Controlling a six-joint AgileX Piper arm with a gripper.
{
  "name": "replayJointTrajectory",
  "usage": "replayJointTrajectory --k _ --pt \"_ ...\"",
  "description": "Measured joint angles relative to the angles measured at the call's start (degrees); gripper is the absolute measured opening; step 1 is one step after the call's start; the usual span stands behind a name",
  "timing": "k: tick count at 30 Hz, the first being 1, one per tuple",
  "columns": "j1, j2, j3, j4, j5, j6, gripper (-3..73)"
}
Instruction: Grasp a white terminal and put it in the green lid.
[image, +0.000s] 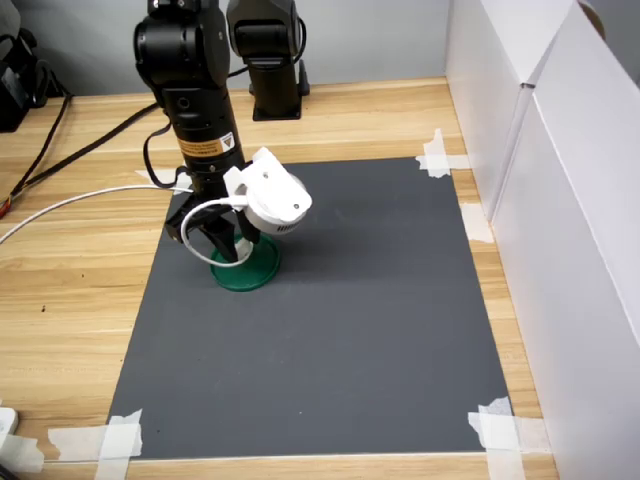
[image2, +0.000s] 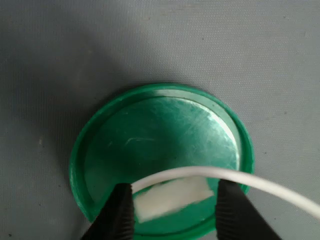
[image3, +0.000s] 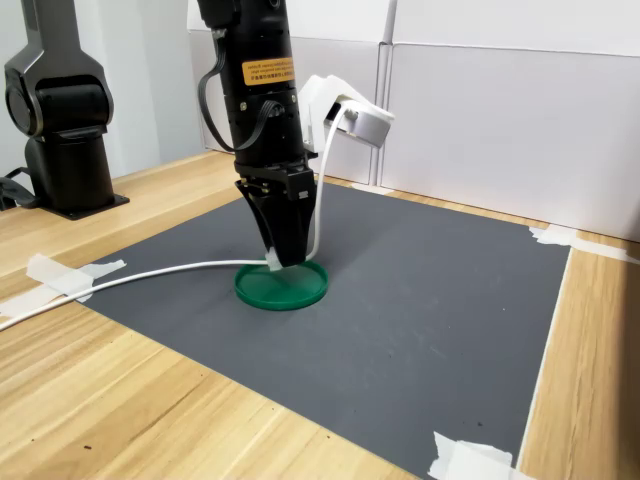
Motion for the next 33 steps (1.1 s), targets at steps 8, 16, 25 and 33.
replayJointTrajectory --k 8,16,25,33 --pt "0.0 -1.0 0.1 2.2 0.0 0.0 44.7" --pt "0.0 -6.5 0.2 7.7 0.0 -0.1 43.5" --pt "0.0 -11.2 0.2 8.9 0.1 -1.2 13.9" --pt "0.0 -17.8 0.6 12.8 -0.3 -1.4 -1.3"
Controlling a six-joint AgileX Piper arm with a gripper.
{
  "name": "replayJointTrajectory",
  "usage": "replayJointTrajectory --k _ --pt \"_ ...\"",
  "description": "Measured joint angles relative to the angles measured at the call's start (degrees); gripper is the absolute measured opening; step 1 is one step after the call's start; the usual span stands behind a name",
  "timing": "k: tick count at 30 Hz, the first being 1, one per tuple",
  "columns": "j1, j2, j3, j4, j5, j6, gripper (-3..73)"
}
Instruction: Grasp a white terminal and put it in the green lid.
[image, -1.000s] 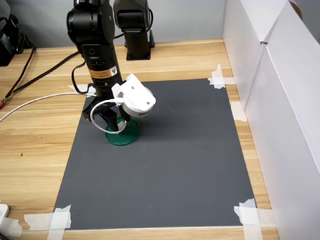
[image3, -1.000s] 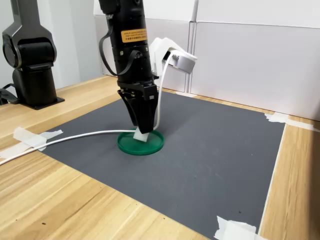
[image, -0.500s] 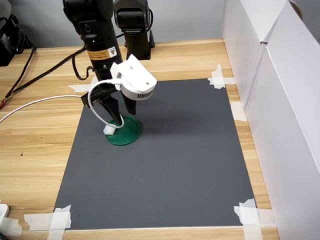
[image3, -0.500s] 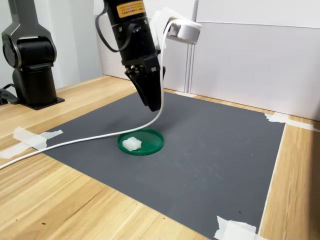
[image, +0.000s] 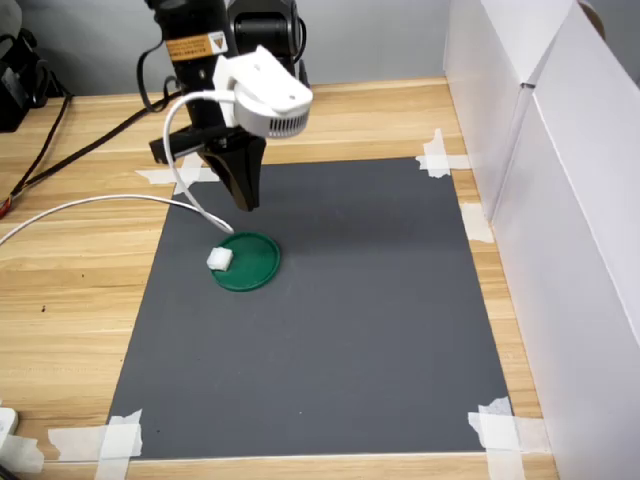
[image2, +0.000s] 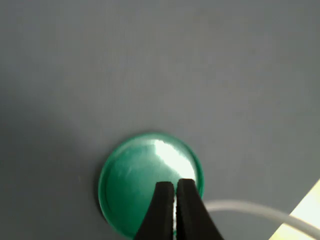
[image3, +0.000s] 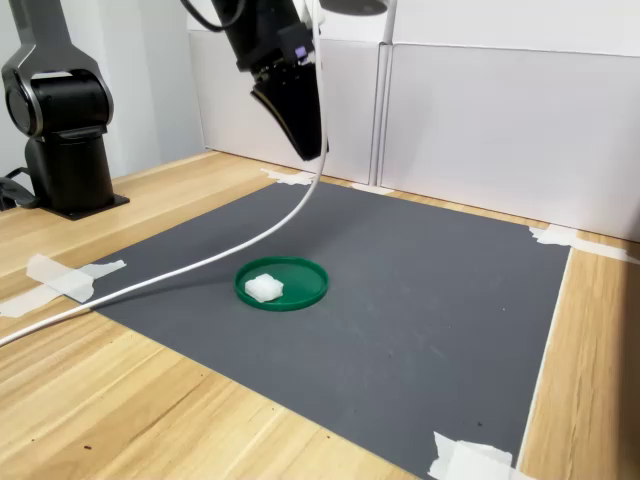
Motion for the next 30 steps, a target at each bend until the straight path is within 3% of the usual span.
replayJointTrajectory --k 5,10,13,18,30 --pt "0.0 -9.1 2.2 6.6 -6.3 4.0 -1.4" --pt "0.0 -21.0 7.9 8.8 -15.1 18.4 -1.4" --pt "0.0 -27.8 12.1 7.9 -18.8 28.1 -1.4" --pt "0.0 -38.1 19.9 2.9 -20.5 39.5 -1.5" --pt "0.0 -59.2 38.7 1.3 -19.5 40.7 -1.5"
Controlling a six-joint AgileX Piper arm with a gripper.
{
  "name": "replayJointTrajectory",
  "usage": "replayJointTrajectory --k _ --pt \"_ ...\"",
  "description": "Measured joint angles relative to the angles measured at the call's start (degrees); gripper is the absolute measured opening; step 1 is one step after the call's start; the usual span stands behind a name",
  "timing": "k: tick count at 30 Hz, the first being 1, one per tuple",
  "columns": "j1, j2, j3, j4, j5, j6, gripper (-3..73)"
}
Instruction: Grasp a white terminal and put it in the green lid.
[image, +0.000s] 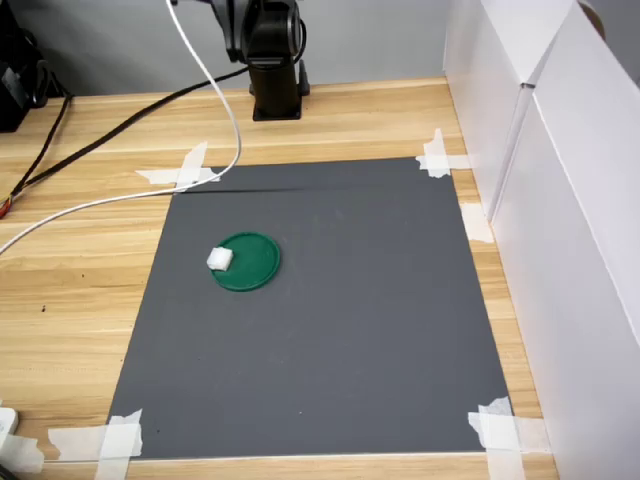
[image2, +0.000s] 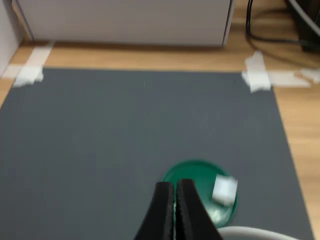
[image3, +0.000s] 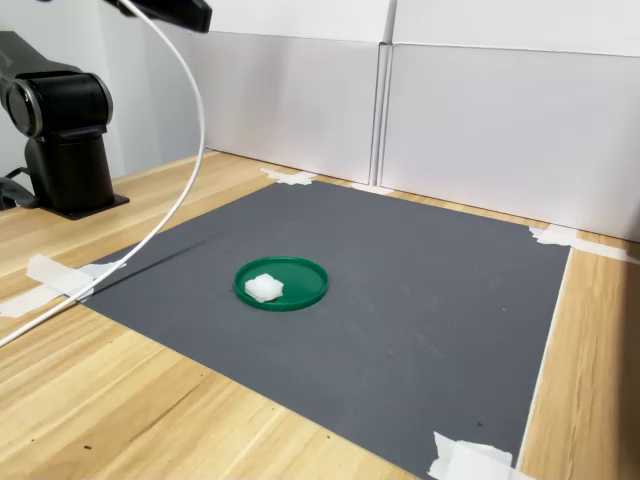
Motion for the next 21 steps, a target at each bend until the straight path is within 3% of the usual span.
replayJointTrajectory --k 6,12,21 --pt "0.0 -8.2 5.4 -0.7 1.8 0.0 -1.5" --pt "0.0 -12.4 7.3 -4.4 2.7 0.0 -1.5" --pt "0.0 -16.1 9.4 -4.4 2.7 0.0 -1.5"
